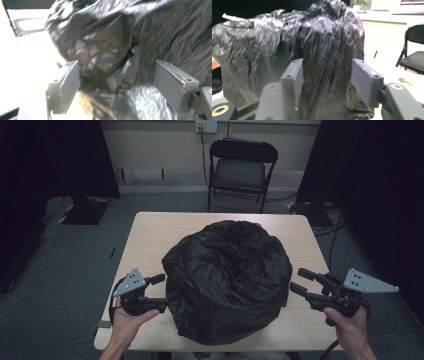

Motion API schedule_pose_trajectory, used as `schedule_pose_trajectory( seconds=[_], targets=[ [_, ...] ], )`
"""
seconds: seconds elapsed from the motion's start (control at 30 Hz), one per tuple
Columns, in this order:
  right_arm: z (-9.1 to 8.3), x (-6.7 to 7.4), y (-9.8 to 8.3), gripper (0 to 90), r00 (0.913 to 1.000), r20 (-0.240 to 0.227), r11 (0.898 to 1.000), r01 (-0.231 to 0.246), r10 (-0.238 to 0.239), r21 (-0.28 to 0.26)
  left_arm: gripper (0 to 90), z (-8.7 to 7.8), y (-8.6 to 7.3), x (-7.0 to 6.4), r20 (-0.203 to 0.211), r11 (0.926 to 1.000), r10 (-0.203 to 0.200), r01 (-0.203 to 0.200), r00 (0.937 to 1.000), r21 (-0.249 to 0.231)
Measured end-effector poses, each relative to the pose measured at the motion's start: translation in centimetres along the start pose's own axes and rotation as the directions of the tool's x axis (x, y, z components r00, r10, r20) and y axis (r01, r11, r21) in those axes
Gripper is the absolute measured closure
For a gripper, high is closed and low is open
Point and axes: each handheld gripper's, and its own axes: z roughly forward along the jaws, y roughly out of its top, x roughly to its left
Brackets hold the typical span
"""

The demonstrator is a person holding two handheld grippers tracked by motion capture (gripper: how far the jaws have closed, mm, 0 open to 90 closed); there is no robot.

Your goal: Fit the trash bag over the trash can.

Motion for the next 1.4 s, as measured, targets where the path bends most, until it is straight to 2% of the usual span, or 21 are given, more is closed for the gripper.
schedule_pose_trajectory(
  seconds=[0.07, 0.2, 0.3, 0.4, 0.5, 0.63, 0.67, 0.7, 0.73, 0.8, 0.87, 0.9, 0.97, 1.03, 1.07, 1.2, 1.4],
  targets=[
    [0.1, -0.1, 0.5, 41.6, 1.0000, -0.004, 1.000, 0.007, -0.007, -0.005, 21.8, -0.7, -0.5, 0.4, 0.001, 0.9999, -0.015, 0.015, 0.9999, -0.001],
    [0.1, -0.1, 1.3, 41.4, 0.9999, -0.009, 1.000, 0.008, -0.008, -0.022, 21.8, -1.9, -1.7, 1.4, -0.038, 0.9986, -0.052, 0.052, 0.9979, -0.006],
    [0.1, 0.0, 2.0, 46.0, 0.9996, -0.024, 0.999, 0.012, -0.013, -0.045, 22.0, -2.1, -2.7, 2.0, -0.099, 0.9965, -0.066, 0.071, 0.9929, 0.045],
    [0.3, 0.2, 2.9, 51.1, 0.9988, -0.040, 0.998, 0.024, -0.027, -0.062, 22.2, -1.5, -3.7, 2.5, -0.139, 0.9921, -0.046, 0.061, 0.9892, 0.109],
    [0.7, 0.5, 3.9, 52.4, 0.9976, -0.054, 0.997, 0.039, -0.043, -0.070, 22.1, -0.4, -4.9, 3.1, -0.167, 0.9855, -0.030, 0.058, 0.9854, 0.159],
    [1.4, 0.6, 5.1, 51.8, 0.9963, -0.062, 0.996, 0.056, -0.060, -0.068, 21.7, 1.0, -6.7, 3.6, -0.202, 0.9700, -0.031, 0.078, 0.9788, 0.230],
    [1.6, 0.7, 5.4, 48.9, 0.9959, -0.060, 0.996, 0.065, -0.068, -0.058, 21.7, 1.3, -7.0, 3.7, -0.213, 0.9653, -0.028, 0.082, 0.9766, 0.248],
    [1.9, 0.7, 5.8, 45.0, 0.9951, -0.062, 0.996, 0.075, -0.078, -0.042, 21.7, 1.3, -7.0, 3.7, -0.213, 0.9653, -0.028, 0.082, 0.9766, 0.248],
    [2.1, 0.7, 6.1, 43.2, 0.9946, -0.066, 0.997, 0.077, -0.079, -0.029, 21.7, 1.6, -7.6, 3.8, -0.226, 0.9570, -0.045, 0.107, 0.9732, 0.270],
    [2.7, 0.7, 6.7, 42.5, 0.9942, -0.062, 0.996, 0.087, -0.088, -0.022, 20.6, 1.9, -8.2, 4.1, -0.239, 0.9498, -0.040, 0.112, 0.9701, 0.292],
    [3.4, 0.8, 7.3, 39.7, 0.9937, -0.064, 0.996, 0.091, -0.092, -0.018, 20.5, 2.2, -8.8, 4.2, -0.276, 0.9339, -0.019, 0.116, 0.9610, 0.338],
    [3.8, 0.9, 7.6, 39.8, 0.9932, -0.070, 0.996, 0.092, -0.093, -0.013, 20.4, 2.3, -9.0, 4.3, -0.275, 0.9315, -0.026, 0.124, 0.9611, 0.342],
    [4.6, 1.0, 8.1, 41.5, 0.9915, -0.085, 0.995, 0.098, -0.099, -0.014, 20.4, 2.4, -9.3, 4.3, -0.294, 0.9250, -0.006, 0.118, 0.9557, 0.361],
    [5.5, 1.2, 8.6, 44.1, 0.9884, -0.109, 0.994, 0.105, -0.105, -0.007, 20.1, 2.7, -9.6, 4.3, -0.285, 0.9172, 0.033, 0.084, 0.9580, 0.389],
    [5.9, 1.3, 8.9, 44.2, 0.9871, -0.116, 0.994, 0.112, -0.111, 0.002, 19.4, 2.8, -9.6, 4.3, -0.284, 0.9205, 0.025, 0.089, 0.9584, 0.381],
    [7.8, 1.8, 9.9, 47.0, 0.9819, -0.131, 0.989, 0.143, -0.138, 0.037, 16.5, 3.1, -9.6, 4.4, -0.289, 0.9231, 0.023, 0.091, 0.9570, 0.374],
    [10.4, 2.1, 12.3, 47.4, 0.9769, -0.153, 0.984, 0.161, -0.149, 0.071, 14.9, 3.2, -9.6, 4.4, -0.295, 0.9217, 0.024, 0.093, 0.9551, 0.377]
  ],
)
